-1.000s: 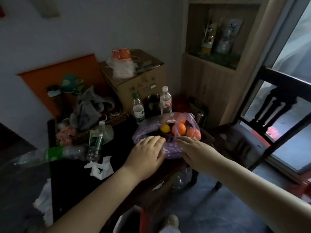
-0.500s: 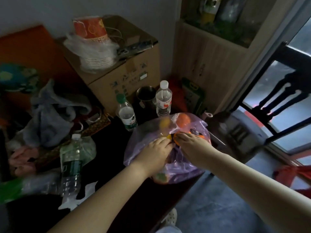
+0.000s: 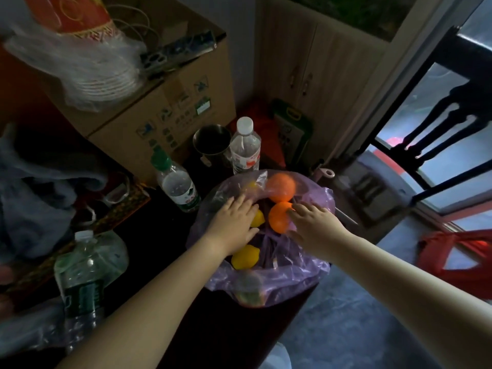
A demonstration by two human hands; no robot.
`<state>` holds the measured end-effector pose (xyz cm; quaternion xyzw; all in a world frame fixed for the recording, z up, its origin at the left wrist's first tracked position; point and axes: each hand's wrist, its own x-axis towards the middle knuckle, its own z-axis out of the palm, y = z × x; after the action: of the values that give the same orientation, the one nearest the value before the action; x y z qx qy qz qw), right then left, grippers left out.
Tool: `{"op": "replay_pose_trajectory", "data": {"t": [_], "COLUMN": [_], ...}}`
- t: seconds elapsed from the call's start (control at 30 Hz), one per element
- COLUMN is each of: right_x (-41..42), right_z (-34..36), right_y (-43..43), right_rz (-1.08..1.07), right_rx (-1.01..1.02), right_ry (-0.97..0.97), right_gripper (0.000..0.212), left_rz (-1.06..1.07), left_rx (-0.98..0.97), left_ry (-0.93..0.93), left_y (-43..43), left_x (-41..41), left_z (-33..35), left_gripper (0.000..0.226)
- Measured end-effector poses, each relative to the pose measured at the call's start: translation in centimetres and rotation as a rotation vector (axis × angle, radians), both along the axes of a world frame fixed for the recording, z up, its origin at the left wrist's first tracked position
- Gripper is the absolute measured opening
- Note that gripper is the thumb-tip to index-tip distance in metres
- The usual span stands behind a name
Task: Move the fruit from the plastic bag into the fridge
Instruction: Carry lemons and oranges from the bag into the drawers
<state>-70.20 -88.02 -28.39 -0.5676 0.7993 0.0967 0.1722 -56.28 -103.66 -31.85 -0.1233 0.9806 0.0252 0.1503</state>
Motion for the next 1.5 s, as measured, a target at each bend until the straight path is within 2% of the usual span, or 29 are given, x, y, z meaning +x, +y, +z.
{"op": "replay_pose_trajectory", "data": {"t": [0.27,0.43,0.7,0.9,1.0,1.13,1.33,1.5], "right_x": [-0.5,-0.4,0.1,0.7,0.8,1.3,2.5,3.5], "right_z": [-1.3,-2.4,-3.8,-4.5,-4.0,-1.5,5.7,11.5], "right_y": [-0.6,-2.1,-1.6,-0.1,0.4,1.1,5.2,14.1], "right_rz": [-0.195,-0.266,-0.241,-0.213,-0.227,-0.234,-0.283,-0.341], "right_rx": [-0.114,-0.117,-0.106,-0.179,-0.274,-0.438,-0.698,-0.881], "right_ry": [-0.059,-0.119,-0.119,-0.104,-0.089,-0.122,-0.214,-0.179], "right_gripper": [0.058,0.064,0.081,0.078,0.083,0.084,0.080,0.081], "left_rz": [0.071,0.008,0.028,0.028,0.067,0.132,0.174,0.043], "left_rx": [0.133,0.093,0.042,0.038,0.118,0.178,0.248,0.331], "left_ry": [0.088,0.128,0.150,0.164,0.159,0.251,0.481,0.714], "left_y": [-1.1,-1.6,-1.0,-0.3,0.4,0.7,4.4,12.0], "left_x": [-0.3,-0.7,-0.9,-0.5,0.1,1.1,2.4,2.5], "left_z": [-2.5,-3.4,-3.8,-3.8,-2.4,0.8,8.2,14.9], "left_gripper": [0.058,0.056,0.040,0.041,0.045,0.057,0.060,0.052]}}
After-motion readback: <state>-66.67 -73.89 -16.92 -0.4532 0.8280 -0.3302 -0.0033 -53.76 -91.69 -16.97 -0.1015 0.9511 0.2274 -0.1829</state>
